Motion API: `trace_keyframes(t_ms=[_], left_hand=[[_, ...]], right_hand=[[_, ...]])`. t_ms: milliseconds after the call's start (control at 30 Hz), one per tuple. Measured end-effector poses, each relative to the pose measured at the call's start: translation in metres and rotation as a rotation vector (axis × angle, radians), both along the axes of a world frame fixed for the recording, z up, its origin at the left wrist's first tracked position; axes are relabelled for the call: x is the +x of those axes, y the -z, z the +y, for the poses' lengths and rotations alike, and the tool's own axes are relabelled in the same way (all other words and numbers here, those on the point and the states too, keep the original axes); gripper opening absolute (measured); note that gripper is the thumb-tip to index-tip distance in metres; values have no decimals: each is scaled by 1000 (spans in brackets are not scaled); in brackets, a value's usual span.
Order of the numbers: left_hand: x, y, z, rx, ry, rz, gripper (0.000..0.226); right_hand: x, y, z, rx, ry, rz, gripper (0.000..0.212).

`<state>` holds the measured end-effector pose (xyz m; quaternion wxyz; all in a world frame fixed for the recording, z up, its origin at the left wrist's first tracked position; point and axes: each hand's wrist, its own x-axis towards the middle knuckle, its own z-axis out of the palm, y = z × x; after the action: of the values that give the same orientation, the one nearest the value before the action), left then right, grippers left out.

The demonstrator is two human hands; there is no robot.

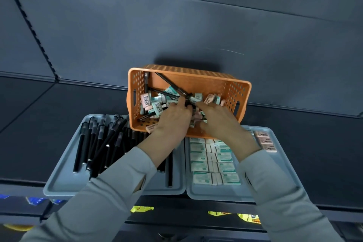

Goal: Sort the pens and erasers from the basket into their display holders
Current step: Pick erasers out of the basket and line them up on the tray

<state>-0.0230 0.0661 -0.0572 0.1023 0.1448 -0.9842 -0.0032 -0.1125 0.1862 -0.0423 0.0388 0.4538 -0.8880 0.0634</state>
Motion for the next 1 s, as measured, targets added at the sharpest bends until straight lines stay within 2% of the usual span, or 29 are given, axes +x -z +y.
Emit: trace_keyframes(t_ms=[200,300,467,633,767,867,1000], left_hand=[[-2,3,-1,-8,-17,-13,50],[-5,11,5,-125,-5,-18,37],[-4,25,1,-54,63,132,42],[-3,35,-9,0,57,449,37],[-5,40,-12,-21,58,433,42],[-2,34,-14,157,30,478,42],[4,18,-6,550,-58,735,34]], right_hand=[[-4,1,1,24,-58,-9,64],[-3,1,-2,20,-33,48,56],[-1,11,4,-118,-26,16,61],[0,15,6,-345,-12,-25,39],[1,16,1,-346,-33,-30,40],[4,12,-1,-465,-8,-132,37],[14,3,-13,-614,31,-286,30]])
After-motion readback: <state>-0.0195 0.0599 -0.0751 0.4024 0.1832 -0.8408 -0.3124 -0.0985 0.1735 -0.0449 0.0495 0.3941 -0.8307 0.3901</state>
